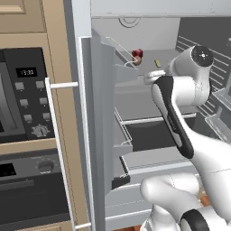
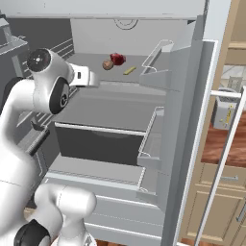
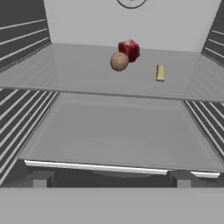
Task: Pick the egg and butter from the fridge and place them by the bowl for mixing.
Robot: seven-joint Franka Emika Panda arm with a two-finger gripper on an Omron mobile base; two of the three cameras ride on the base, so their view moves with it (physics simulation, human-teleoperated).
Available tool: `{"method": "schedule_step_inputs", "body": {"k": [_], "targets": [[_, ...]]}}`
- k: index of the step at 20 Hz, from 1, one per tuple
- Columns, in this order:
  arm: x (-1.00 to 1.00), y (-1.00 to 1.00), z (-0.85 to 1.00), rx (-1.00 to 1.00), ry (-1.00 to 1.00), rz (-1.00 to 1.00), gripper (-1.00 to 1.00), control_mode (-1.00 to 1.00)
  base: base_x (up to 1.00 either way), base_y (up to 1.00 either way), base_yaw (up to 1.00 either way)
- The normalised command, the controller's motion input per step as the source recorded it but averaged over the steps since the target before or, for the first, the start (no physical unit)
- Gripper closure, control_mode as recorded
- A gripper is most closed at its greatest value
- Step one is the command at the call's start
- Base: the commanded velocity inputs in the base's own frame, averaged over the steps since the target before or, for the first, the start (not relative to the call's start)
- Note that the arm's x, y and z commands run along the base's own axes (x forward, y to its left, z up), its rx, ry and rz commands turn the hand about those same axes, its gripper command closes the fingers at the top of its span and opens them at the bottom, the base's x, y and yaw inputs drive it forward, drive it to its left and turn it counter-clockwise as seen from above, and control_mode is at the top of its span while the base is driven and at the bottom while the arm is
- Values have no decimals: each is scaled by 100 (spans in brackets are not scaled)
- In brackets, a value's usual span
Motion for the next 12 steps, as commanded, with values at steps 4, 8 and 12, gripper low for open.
{"method": "schedule_step_inputs", "body": {"k": [4, 8, 12], "targets": [[12, 0, 41, 0, -4, -4, -100, -100, 0, 0, 0], [21, 3, 17, 1, -5, -7, -100, -100, 0, 0, 0], [27, 7, 0, 6, 0, -7, -100, -100, 0, 0, 0]]}}
